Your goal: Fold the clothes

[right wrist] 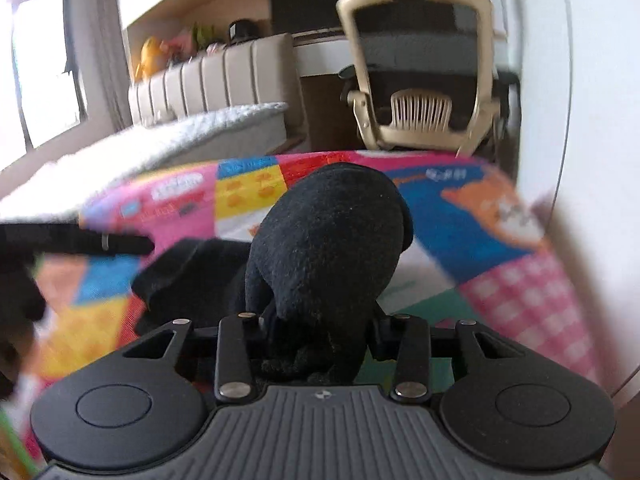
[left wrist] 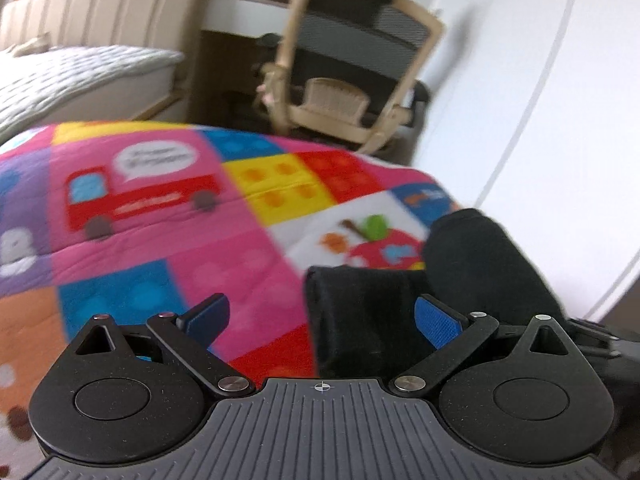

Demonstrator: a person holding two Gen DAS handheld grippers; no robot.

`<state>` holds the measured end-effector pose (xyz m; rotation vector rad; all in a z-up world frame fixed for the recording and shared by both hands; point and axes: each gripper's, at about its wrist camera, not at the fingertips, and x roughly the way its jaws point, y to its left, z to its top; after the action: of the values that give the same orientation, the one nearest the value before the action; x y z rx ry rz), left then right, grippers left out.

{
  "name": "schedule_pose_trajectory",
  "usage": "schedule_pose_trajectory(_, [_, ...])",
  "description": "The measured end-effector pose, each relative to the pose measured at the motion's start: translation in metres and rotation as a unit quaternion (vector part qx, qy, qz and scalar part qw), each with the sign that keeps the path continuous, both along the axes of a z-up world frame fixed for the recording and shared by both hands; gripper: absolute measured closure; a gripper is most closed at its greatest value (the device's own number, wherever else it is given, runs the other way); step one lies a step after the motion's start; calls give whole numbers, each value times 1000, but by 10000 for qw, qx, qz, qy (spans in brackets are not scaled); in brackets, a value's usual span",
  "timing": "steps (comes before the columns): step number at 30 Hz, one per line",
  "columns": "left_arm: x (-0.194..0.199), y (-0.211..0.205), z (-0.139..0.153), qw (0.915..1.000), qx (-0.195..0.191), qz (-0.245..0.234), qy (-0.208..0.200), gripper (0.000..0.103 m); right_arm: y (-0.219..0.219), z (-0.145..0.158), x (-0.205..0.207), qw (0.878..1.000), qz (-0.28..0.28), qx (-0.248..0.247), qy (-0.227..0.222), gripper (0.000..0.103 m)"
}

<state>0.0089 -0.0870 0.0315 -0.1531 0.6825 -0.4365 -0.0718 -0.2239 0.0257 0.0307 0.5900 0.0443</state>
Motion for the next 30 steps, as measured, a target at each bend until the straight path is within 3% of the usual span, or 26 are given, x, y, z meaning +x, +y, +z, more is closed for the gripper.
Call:
schedule_pose_trajectory(3, [-1,-23,12,9994,49,-305,-154,2,31,-3,-6,9952,214,-940,-170,61])
schedule_pose_trajectory(6, [0,-51,23,9975,215,-580,-334,2,61,-9,-9,9817,354,-1838,-360,58])
schedule_pose_trajectory(8, [3,-71,26,9956,402,-737,-424,2,73,-11,-10,9749,424,-2141,-431,57])
schedule_pose_trajectory(11, [10,-90,22,9939,619,-779,-471,1,78,-11,-8,9725,520,-2222,-468,54])
schedule_pose_trajectory(17, [15,-89,12,9910,982,-640,-647,1,52,0,-14,9865,775,-1364,-469,41])
schedule_pose_trajectory(20, [17,-75,8,9921,1004,-460,-596,1,27,10,-15,9946,828,-293,-558,32])
schedule_pose_trajectory(23, [19,-58,6,9938,941,-284,-520,1,2,14,-12,9918,741,822,-644,17])
schedule_pose_trajectory(24, [20,-53,6,9942,926,-236,-495,1,-5,13,-8,9899,627,1106,-626,17])
schedule_pose_trajectory(30, [20,-39,6,9964,752,-111,-386,1,-9,-6,14,9839,328,1624,-669,18])
